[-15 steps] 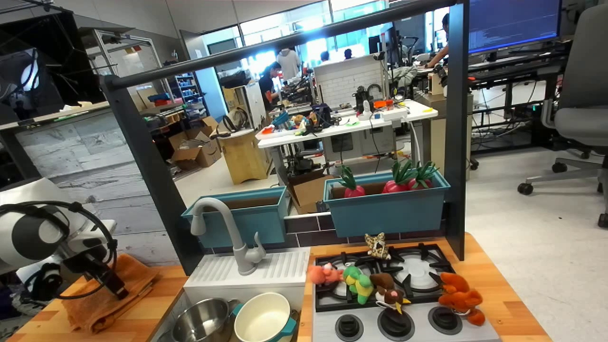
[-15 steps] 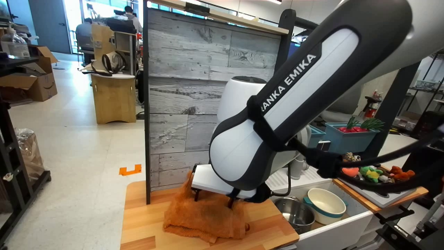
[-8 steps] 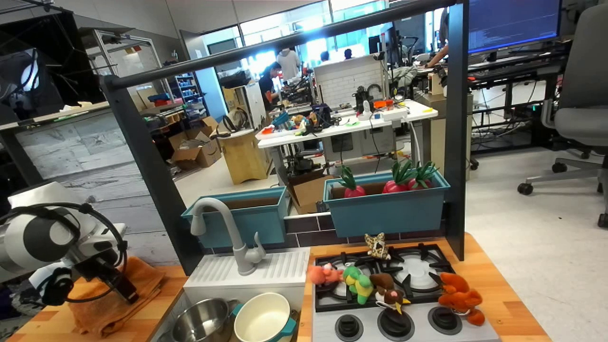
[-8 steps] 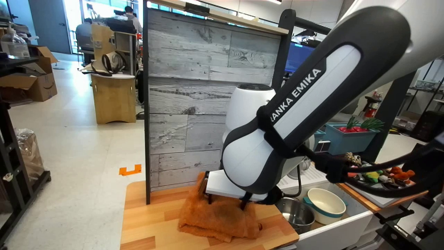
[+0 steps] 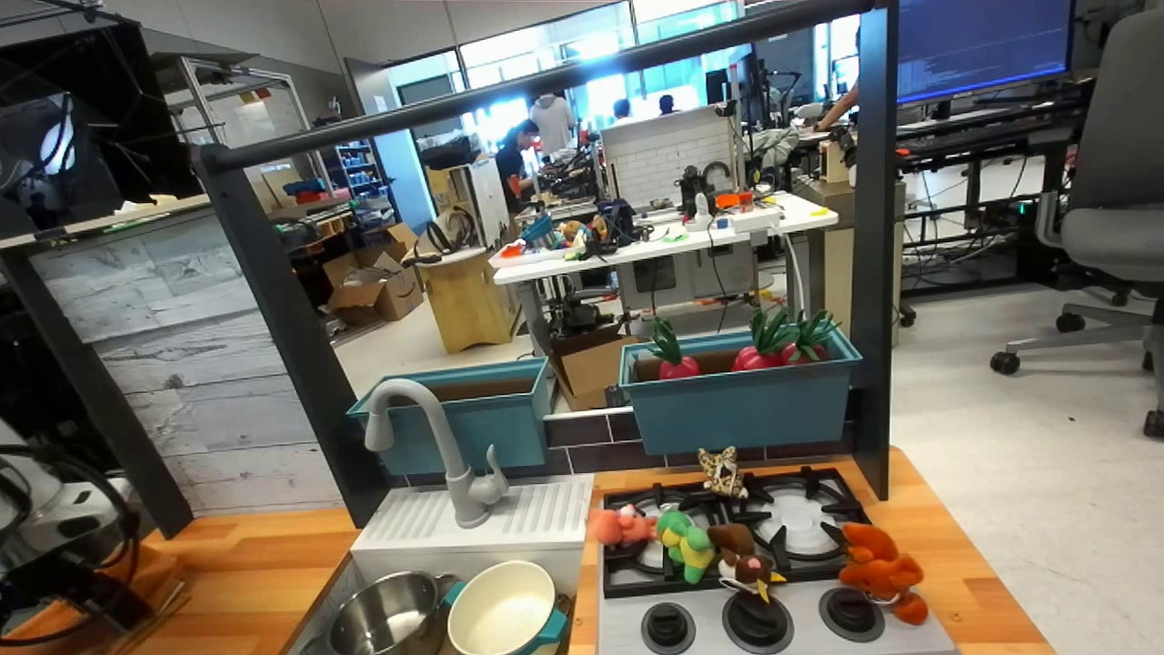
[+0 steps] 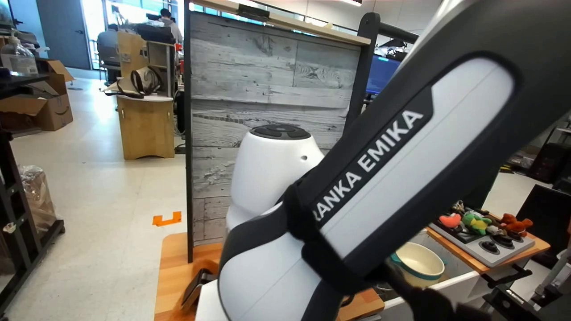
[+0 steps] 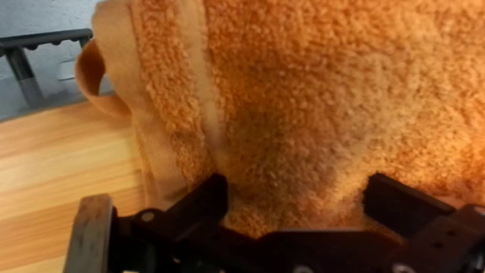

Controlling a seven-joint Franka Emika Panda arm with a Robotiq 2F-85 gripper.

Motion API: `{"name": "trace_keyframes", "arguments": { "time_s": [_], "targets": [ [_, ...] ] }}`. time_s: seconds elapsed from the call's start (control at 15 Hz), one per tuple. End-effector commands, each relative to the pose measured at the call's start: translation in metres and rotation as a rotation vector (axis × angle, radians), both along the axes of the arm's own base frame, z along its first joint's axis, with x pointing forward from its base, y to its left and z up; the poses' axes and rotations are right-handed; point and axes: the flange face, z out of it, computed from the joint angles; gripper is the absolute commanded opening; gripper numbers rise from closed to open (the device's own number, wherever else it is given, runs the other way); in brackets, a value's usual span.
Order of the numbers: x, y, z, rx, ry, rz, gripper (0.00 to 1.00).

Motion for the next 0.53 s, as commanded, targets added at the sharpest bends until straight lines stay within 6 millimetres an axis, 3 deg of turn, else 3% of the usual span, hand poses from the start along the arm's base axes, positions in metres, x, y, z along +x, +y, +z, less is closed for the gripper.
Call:
{"name": "trace_keyframes", "arguments": {
  "time_s": [0.0,0.27,0.47],
  "targets": [
    [0.011,-0.001,-0.008,0.007,-0.044,0.016,1.00],
    [0.070,-0.096,0.009,-0.087,-0.113,-0.196,1.00],
    [0.110,-0.187,0.019,-0.178,-0.173,-0.345,1.00]
  ]
}}
